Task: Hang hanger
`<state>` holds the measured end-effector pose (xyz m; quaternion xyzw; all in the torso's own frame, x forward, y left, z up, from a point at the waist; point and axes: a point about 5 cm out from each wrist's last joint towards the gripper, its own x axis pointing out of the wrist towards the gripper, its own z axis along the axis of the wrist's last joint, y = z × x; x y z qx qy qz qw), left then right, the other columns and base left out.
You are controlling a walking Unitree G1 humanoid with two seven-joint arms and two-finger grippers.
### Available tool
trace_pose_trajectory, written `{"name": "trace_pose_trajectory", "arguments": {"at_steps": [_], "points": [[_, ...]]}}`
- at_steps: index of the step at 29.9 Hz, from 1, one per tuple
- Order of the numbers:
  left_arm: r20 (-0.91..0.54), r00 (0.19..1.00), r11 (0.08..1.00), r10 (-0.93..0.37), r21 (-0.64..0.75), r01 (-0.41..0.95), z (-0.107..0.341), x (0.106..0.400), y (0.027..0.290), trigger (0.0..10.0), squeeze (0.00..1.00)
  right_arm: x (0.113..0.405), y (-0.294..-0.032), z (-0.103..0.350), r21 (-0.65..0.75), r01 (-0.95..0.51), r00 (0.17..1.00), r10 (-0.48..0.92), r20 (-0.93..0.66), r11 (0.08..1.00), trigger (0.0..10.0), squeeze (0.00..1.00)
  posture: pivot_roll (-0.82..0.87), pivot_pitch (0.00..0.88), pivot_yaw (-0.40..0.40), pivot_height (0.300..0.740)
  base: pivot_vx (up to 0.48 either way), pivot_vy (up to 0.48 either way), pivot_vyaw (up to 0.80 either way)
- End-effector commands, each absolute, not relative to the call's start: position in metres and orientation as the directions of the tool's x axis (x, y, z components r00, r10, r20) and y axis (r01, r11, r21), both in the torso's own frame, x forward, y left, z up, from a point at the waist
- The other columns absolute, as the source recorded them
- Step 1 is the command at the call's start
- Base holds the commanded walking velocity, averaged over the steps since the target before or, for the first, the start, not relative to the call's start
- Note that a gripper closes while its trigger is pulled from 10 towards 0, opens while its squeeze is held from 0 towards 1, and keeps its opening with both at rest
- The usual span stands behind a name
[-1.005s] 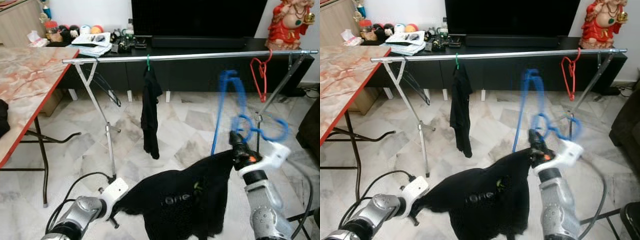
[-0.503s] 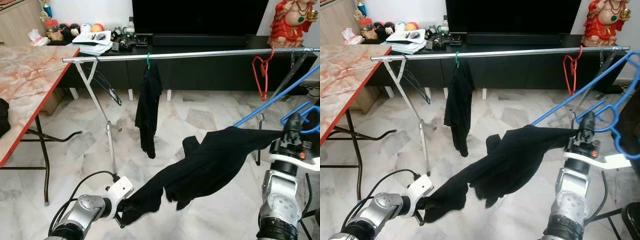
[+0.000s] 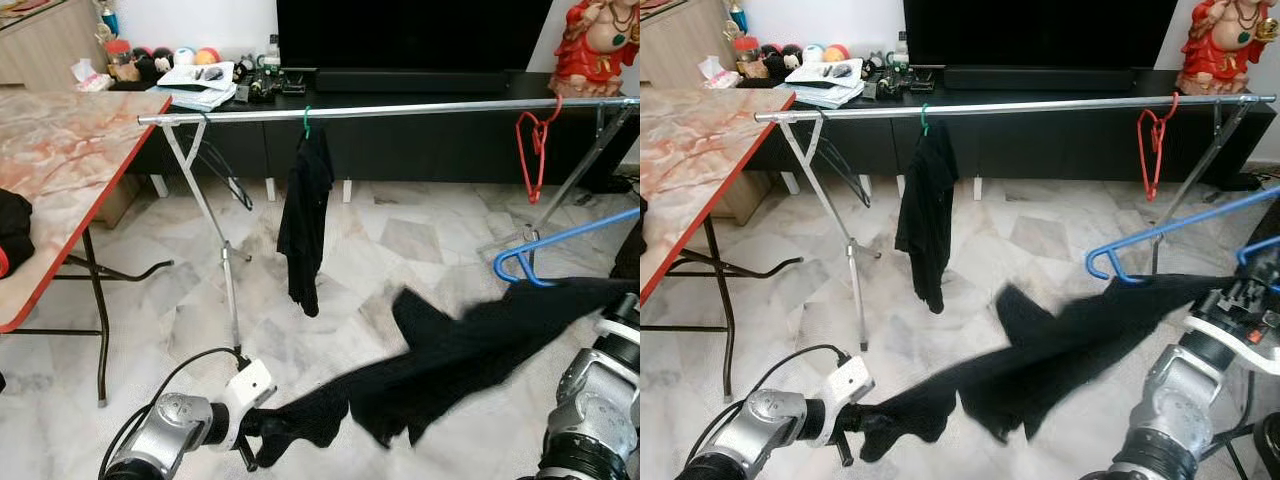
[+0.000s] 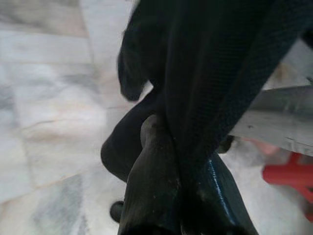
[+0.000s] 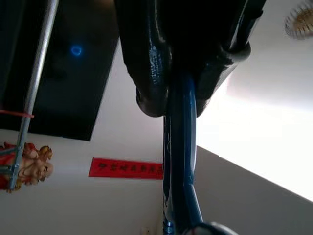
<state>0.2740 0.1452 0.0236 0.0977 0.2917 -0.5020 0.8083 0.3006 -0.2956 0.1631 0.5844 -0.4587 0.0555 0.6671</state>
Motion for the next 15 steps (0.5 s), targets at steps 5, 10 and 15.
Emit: {"name": "trace_pose_trajectory", "arguments": {"at_steps": [5, 10, 15], "points": [[-0.598, 0.310, 0.491, -0.739, -0.163, 0.856, 0.020, 0.266, 0.158, 0.0, 0.00, 0.314, -0.274, 0.161, 0.738, -0.546, 0.681, -0.303, 0.667, 0.397, 10.0, 0.00, -0.04, 0.071, 0.034, 0.740, 0.000, 0.000, 0.00], [-0.618, 0.322, 0.504, -0.717, -0.141, 0.852, 0.019, 0.266, 0.159, 1.0, 0.00, 0.321, -0.269, 0.147, 0.796, -0.421, 0.783, -0.269, 0.561, 0.435, 10.0, 0.00, -0.04, 0.071, 0.034, 0.740, 0.000, 0.000, 0.00], [-0.634, 0.429, 0.588, -0.643, -0.050, 0.807, 0.019, 0.276, 0.165, 10.0, 0.00, 0.332, -0.213, 0.095, 0.553, -0.254, 0.965, 0.247, 0.088, 0.794, 10.0, 0.00, -0.05, 0.073, 0.029, 0.740, 0.000, 0.000, 0.00]]}}
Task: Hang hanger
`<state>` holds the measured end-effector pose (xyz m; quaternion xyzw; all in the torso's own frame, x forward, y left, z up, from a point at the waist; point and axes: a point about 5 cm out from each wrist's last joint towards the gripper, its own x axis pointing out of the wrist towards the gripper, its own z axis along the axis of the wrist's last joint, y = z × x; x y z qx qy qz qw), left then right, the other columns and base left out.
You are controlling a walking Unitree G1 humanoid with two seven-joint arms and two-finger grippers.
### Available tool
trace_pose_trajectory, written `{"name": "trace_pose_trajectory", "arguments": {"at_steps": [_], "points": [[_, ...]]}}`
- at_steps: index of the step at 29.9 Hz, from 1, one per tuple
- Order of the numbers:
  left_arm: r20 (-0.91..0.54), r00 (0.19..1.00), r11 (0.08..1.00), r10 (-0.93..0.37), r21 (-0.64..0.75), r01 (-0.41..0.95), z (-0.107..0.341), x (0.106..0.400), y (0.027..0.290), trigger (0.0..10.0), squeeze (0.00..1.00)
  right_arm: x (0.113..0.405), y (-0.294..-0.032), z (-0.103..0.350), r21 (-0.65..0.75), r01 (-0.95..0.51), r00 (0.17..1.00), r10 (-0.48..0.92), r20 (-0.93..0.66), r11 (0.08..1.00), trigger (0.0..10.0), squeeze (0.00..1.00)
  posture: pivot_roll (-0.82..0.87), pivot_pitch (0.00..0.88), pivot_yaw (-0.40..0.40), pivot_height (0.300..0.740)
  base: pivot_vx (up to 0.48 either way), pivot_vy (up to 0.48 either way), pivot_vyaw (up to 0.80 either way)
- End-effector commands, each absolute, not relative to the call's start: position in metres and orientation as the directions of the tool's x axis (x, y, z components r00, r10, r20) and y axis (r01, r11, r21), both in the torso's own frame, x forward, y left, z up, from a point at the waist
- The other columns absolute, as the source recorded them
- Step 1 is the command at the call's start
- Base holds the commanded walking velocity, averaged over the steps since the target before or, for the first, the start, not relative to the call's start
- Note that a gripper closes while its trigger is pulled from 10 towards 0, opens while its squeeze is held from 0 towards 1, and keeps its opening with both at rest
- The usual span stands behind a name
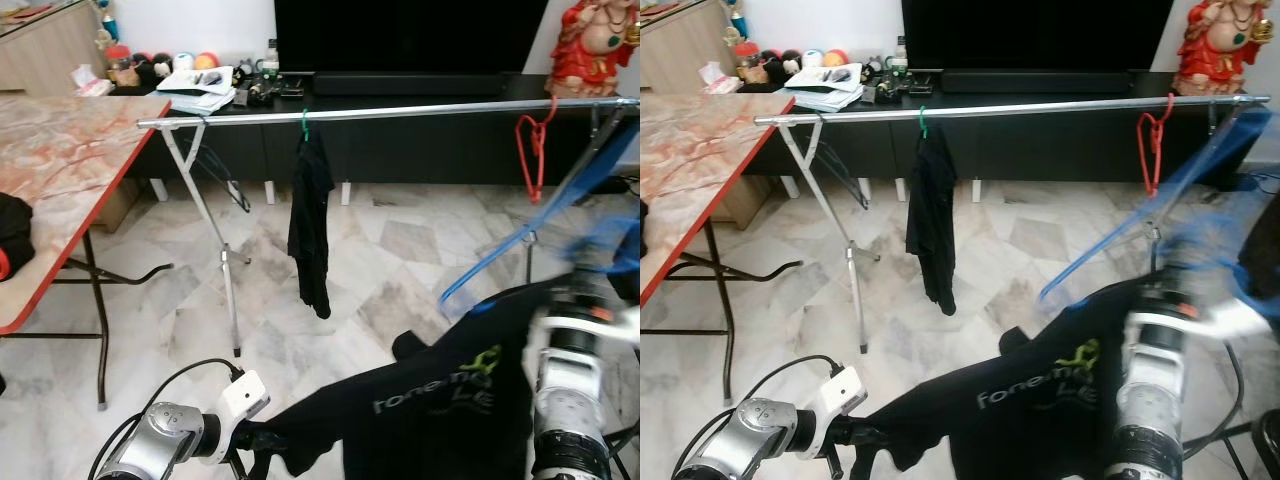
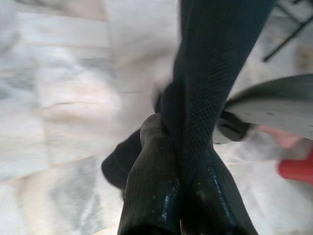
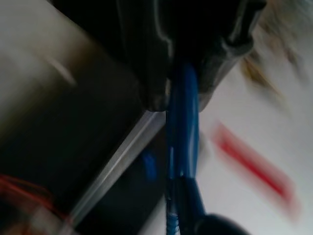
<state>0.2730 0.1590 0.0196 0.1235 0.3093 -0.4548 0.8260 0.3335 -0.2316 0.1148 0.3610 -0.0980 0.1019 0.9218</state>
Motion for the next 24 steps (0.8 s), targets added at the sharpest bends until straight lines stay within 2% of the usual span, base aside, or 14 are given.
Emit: {"name": "trace_pose_trajectory", "arguments": {"at_steps": [1, 2, 5, 6, 11, 16, 18, 22, 24], "points": [[-0.635, 0.433, 0.589, -0.639, -0.042, 0.807, 0.020, 0.276, 0.166, 10.0, 0.00, 0.331, -0.210, 0.089, 0.502, -0.252, 0.961, 0.276, 0.028, 0.827, 10.0, 0.00, -0.05, 0.073, 0.029, 0.740, 0.000, 0.000, 0.00], [-0.637, 0.438, 0.591, -0.634, -0.034, 0.806, 0.020, 0.277, 0.166, 10.0, 0.00, 0.330, -0.207, 0.083, 0.444, -0.254, 0.953, 0.300, -0.036, 0.860, 10.0, 0.00, -0.05, 0.073, 0.028, 0.740, 0.000, 0.000, 0.00], [-0.641, 0.446, 0.598, -0.625, -0.025, 0.801, 0.020, 0.277, 0.167, 10.0, 0.00, 0.319, -0.203, 0.050, 0.221, -0.278, 0.861, 0.345, -0.373, 0.935, 10.0, 0.00, -0.06, 0.074, 0.028, 0.740, 0.000, 0.000, 0.00], [-0.642, 0.448, 0.600, -0.622, -0.024, 0.800, 0.020, 0.277, 0.167, 10.0, 0.00, 0.311, -0.207, 0.037, 0.078, -0.330, 0.806, 0.323, -0.495, 0.941, 10.0, 0.00, -0.05, 0.074, 0.027, 0.740, 0.000, 0.000, 0.00], [-0.644, 0.452, 0.604, -0.617, -0.019, 0.797, 0.020, 0.277, 0.167, 10.0, 0.00, 0.307, -0.209, 0.033, -0.003, -0.425, 0.758, 0.354, -0.547, 0.905, 10.0, 0.00, -0.05, 0.074, 0.023, 0.740, 0.000, 0.000, 0.00], [-0.650, 0.435, 0.590, -0.623, -0.026, 0.807, 0.017, 0.273, 0.166, 10.0, 0.00, 0.311, -0.210, 0.034, -0.077, -0.448, 0.755, 0.330, -0.566, 0.891, 10.0, 0.00, -0.06, 0.073, 0.020, 0.740, 0.000, 0.000, 0.00], [-0.633, 0.402, 0.564, -0.661, -0.066, 0.823, 0.018, 0.269, 0.163, 10.0, 0.00, 0.318, -0.222, 0.039, -0.221, -0.343, 0.815, 0.172, -0.554, 0.913, 10.0, 0.00, -0.05, 0.073, 0.019, 0.740, 0.000, 0.000, 0.00], [-0.630, 0.375, 0.546, -0.680, -0.093, 0.833, 0.019, 0.266, 0.164, 10.0, 0.00, 0.325, -0.239, 0.049, -0.256, -0.141, 0.884, 0.006, -0.467, 0.956, 10.0, 0.00, -0.05, 0.073, 0.019, 0.740, 0.000, 0.000, 0.00], [-0.629, 0.368, 0.541, -0.685, -0.100, 0.835, 0.020, 0.265, 0.165, 10.0, 0.00, 0.325, -0.242, 0.051, -0.259, -0.104, 0.891, -0.026, -0.454, 0.960, 10.0, 0.00, -0.05, 0.073, 0.019, 0.740, 0.000, 0.000, 0.00]]}}
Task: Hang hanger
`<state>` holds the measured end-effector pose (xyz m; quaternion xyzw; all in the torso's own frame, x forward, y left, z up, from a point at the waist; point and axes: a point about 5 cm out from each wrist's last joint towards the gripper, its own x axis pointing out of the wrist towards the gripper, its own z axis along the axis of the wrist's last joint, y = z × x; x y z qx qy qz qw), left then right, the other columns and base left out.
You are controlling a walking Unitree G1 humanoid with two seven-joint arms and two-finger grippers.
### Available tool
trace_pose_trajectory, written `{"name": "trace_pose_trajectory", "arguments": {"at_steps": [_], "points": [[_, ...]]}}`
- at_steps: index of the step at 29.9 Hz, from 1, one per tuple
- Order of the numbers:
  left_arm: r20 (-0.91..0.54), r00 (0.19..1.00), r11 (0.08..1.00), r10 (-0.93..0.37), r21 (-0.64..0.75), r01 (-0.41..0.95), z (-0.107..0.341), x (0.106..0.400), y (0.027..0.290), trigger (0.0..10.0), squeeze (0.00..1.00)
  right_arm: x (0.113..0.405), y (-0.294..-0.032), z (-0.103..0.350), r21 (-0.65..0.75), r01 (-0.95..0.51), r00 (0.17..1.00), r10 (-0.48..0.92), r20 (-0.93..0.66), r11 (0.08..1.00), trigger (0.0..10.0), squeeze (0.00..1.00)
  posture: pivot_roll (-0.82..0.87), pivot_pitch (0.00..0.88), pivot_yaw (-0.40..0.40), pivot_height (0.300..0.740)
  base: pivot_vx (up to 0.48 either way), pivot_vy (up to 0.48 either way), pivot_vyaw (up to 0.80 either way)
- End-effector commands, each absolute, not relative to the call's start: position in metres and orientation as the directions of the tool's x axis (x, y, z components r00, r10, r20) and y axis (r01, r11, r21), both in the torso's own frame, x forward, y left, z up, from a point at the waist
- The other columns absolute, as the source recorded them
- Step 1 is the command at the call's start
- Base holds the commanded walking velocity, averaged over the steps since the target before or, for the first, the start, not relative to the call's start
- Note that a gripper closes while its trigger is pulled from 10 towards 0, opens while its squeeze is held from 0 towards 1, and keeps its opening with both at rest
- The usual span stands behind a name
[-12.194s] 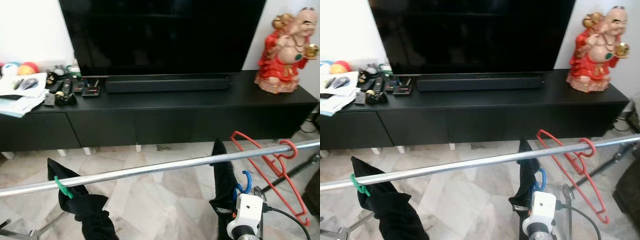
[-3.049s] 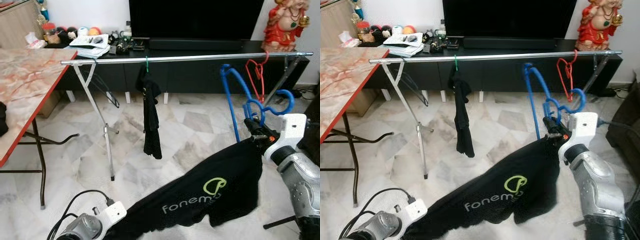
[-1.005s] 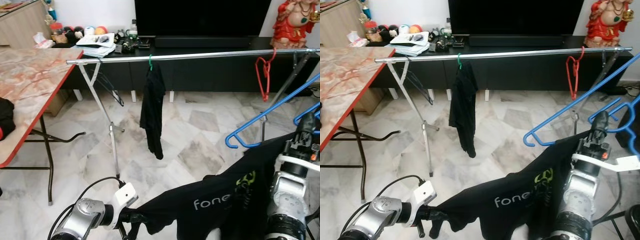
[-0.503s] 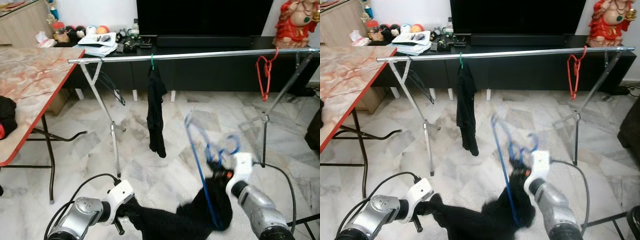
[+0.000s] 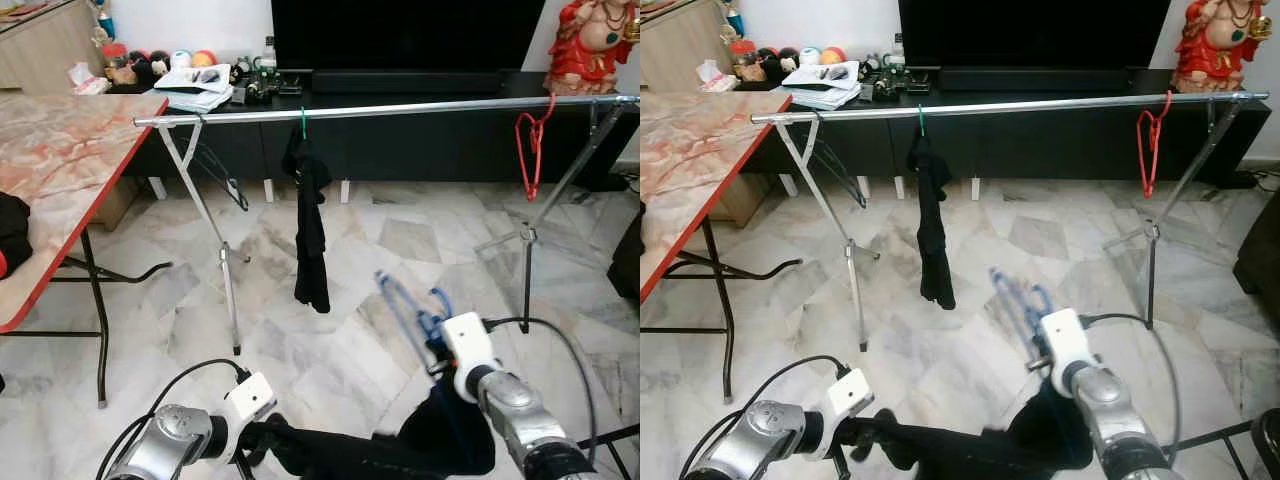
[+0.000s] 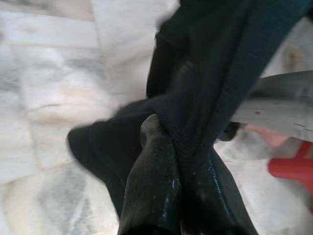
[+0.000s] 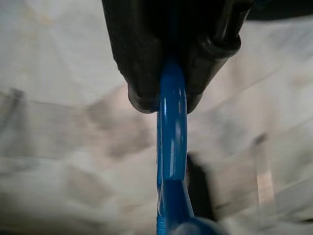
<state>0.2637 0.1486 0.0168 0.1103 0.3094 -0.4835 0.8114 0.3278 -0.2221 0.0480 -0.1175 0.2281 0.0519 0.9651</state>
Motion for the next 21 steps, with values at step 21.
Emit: {"name": "trace_pose_trajectory", "arguments": {"at_steps": [21], "points": [[-0.617, 0.338, 0.518, -0.710, -0.133, 0.845, 0.027, 0.262, 0.167, 10.0, 0.00, 0.314, -0.290, 0.072, -0.288, 0.424, 0.871, -0.474, -0.130, 0.859, 10.0, 0.00, -0.04, 0.069, 0.023, 0.740, 0.000, 0.000, 0.00]]}}
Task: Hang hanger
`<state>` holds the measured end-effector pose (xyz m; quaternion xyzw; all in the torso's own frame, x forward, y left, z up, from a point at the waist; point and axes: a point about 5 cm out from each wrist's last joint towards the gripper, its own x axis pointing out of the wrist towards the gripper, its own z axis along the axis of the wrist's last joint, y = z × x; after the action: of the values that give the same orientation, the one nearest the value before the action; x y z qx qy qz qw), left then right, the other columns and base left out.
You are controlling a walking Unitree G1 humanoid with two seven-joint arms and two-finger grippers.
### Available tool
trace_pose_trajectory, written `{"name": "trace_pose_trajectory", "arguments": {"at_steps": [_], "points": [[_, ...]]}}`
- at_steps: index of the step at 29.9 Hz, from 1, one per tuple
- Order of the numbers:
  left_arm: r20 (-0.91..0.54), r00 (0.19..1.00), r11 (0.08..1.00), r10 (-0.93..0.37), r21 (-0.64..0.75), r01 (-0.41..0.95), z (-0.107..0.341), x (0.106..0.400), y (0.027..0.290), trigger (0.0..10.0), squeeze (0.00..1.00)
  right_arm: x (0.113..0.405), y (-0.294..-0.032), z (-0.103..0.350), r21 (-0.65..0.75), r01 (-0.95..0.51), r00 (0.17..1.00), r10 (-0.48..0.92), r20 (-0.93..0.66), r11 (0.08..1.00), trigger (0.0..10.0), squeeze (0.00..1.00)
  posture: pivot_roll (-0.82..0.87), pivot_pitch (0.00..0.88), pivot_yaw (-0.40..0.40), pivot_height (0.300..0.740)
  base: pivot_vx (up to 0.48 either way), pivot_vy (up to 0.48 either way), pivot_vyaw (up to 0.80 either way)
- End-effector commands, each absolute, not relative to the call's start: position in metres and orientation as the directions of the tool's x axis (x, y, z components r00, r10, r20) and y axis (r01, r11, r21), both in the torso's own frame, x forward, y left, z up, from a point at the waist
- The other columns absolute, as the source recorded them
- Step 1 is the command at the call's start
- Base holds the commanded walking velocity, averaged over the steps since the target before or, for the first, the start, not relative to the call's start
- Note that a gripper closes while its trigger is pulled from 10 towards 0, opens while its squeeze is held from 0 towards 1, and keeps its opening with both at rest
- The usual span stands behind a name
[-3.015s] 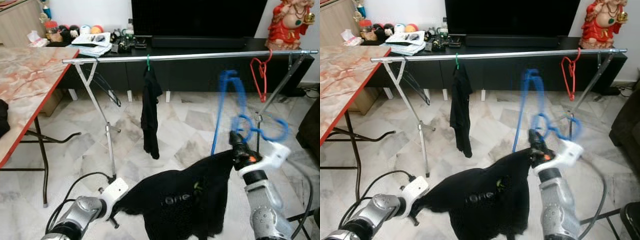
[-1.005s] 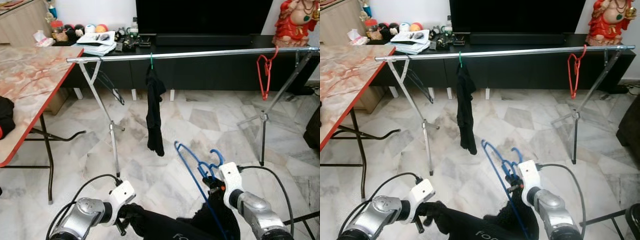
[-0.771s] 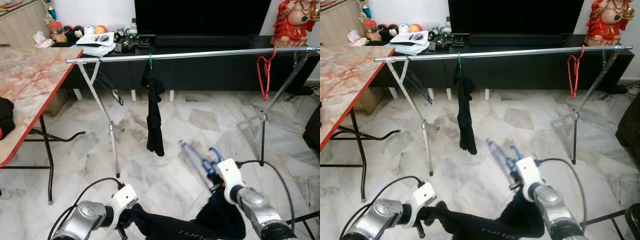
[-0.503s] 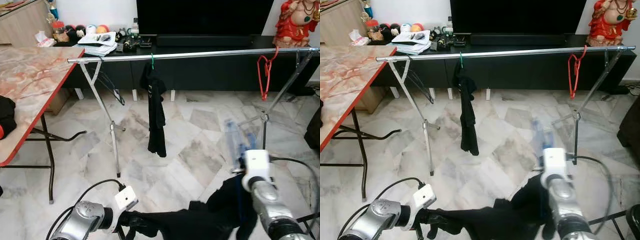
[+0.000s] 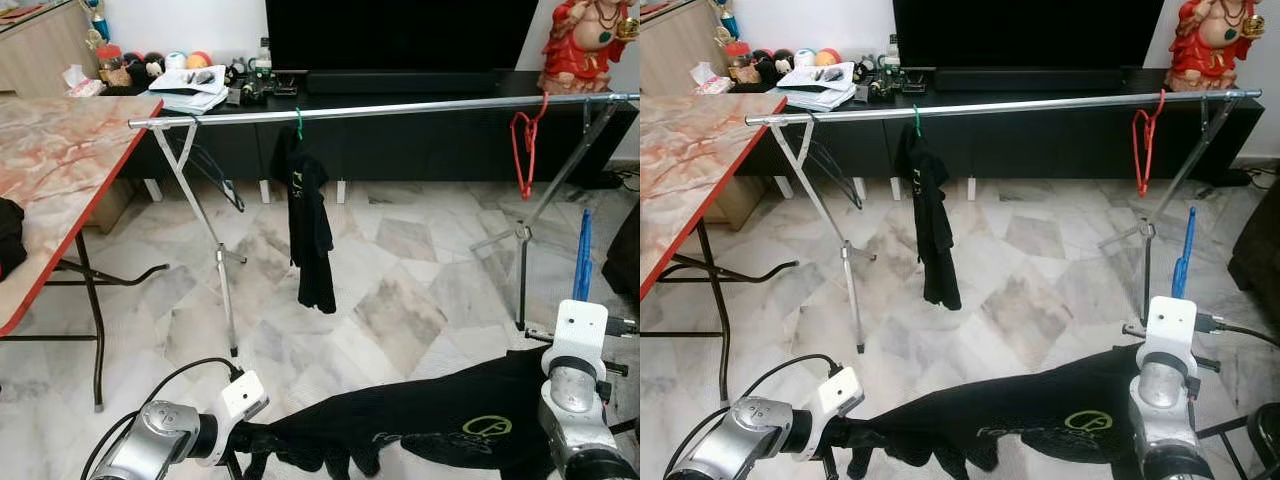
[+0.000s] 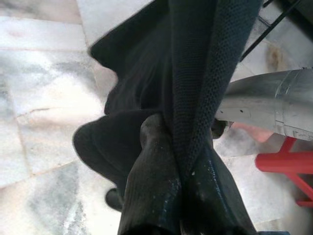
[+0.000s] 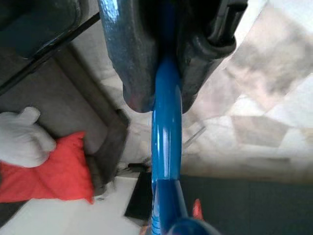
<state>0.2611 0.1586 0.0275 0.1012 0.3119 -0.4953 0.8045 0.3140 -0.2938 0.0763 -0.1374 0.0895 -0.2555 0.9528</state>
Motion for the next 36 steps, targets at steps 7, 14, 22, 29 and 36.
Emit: {"name": "trace_pose_trajectory", "arguments": {"at_steps": [7, 14, 22, 29, 36], "points": [[-0.621, 0.405, 0.572, -0.672, -0.087, 0.816, 0.027, 0.269, 0.170, 10.0, 0.00, 0.300, -0.243, 0.016, -0.186, 0.000, 0.848, -0.099, -0.520, 0.983, 10.0, 0.00, -0.05, 0.073, 0.019, 0.740, 0.000, 0.000, 0.00], [-0.617, 0.394, 0.565, -0.681, -0.100, 0.819, 0.025, 0.266, 0.168, 10.0, 0.00, 0.288, -0.216, -0.002, -0.026, -0.226, 0.758, 0.159, -0.633, 0.974, 10.0, 0.00, -0.05, 0.076, 0.019, 0.740, 0.000, 0.000, 0.00], [-0.609, 0.421, 0.585, -0.672, -0.088, 0.807, 0.026, 0.269, 0.169, 10.0, 1.00, 0.280, -0.218, -0.007, -0.032, -0.369, 0.671, 0.243, -0.700, 0.929, 10.0, 0.00, -0.05, 0.076, 0.016, 0.740, 0.000, 0.000, 0.00], [-0.613, 0.429, 0.587, -0.663, -0.070, 0.806, 0.025, 0.270, 0.168, 10.0, 1.00, 0.277, -0.212, -0.006, -0.005, -0.516, 0.600, 0.357, -0.716, 0.857, 10.0, 0.00, -0.05, 0.077, 0.014, 0.740, 0.000, 0.000, 0.00], [-0.593, 0.441, 0.565, -0.674, -0.028, 0.825, 0.035, 0.276, 0.166, 10.0, 1.00, 0.270, -0.209, -0.003, -0.047, -0.750, 0.446, 0.452, -0.772, 0.659, 10.0, 0.00, -0.06, 0.079, 0.009, 0.740, 0.000, 0.000, 0.00]]}}
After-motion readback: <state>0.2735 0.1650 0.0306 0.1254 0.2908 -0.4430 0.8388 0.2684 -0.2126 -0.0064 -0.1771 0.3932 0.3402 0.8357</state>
